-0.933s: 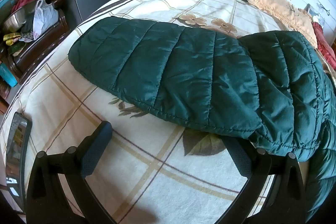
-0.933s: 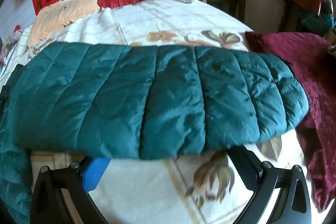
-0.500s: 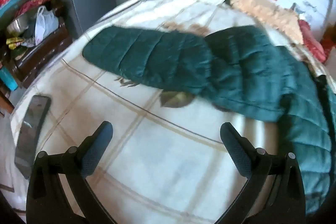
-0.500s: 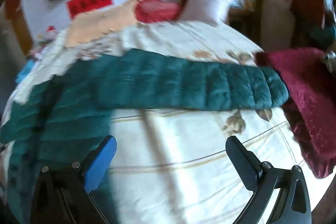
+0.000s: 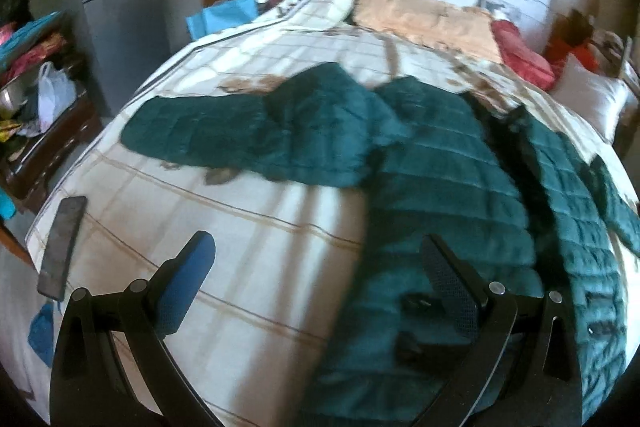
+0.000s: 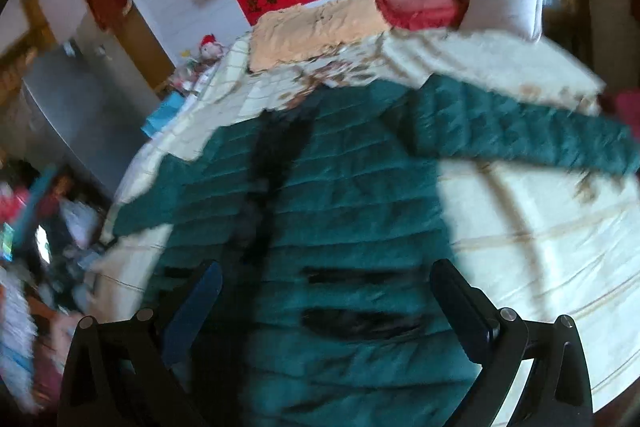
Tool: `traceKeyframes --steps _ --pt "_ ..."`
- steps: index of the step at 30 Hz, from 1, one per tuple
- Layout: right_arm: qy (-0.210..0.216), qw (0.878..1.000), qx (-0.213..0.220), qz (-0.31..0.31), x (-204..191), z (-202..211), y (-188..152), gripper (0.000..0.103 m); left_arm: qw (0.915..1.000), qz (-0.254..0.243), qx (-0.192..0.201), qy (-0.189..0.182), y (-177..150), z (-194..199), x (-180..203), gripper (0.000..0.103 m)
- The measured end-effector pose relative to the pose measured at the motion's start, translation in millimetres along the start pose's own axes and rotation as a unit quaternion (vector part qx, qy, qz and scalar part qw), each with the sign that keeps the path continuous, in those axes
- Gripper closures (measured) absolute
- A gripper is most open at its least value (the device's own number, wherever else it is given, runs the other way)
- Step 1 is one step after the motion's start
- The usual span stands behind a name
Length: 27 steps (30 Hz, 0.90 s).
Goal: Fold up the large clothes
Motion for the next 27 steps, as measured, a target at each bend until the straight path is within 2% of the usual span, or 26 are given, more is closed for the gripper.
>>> traceKeyframes --steps 2,6,8,14,18,27 --pt "0.0 1.0 0.006 0.005 -9.1 -4.9 -5.1 0.0 0.9998 -0.018 0.005 -0.007 -7.5 8.6 20.3 0.0" --pt "-0.053 0.997 0.021 0.049 -30.1 -15.7 -18.5 0.0 0.9993 -0.032 0.003 -0.019 -23.8 17.1 43.3 0.0" --pt "-0.064 0.996 0.019 0.056 -35.9 -18.8 -23.8 0.0 0.9989 -0.041 0.003 -0.024 -36.5 21.2 56.8 0.0" --pt "-0.103 0.992 0.011 0.07 -36.3 -31.6 -45.0 0.0 0.9977 -0.054 -0.014 -0.04 -64.8 21.5 82.9 0.0" --pt "-0.128 0.988 0.013 0.08 -34.8 -34.9 -49.3 0.0 0.9973 -0.061 -0.011 -0.038 -69.3 24.5 89.0 0.0" --pt "-0.145 0.985 0.028 0.089 -41.0 -33.5 -50.2 0.0 0.9973 -0.061 -0.011 -0.039 -75.8 26.4 90.6 0.0"
Point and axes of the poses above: each gripper's, at about its wrist camera, not at the fingertips, and z roughly against the way its jaws point, x to its right, y to its top, the point moved 9 cm from there along -z, roughly the way its jaws point, and after that the axes turned 4 degrees about z, right-handed, at the moved point
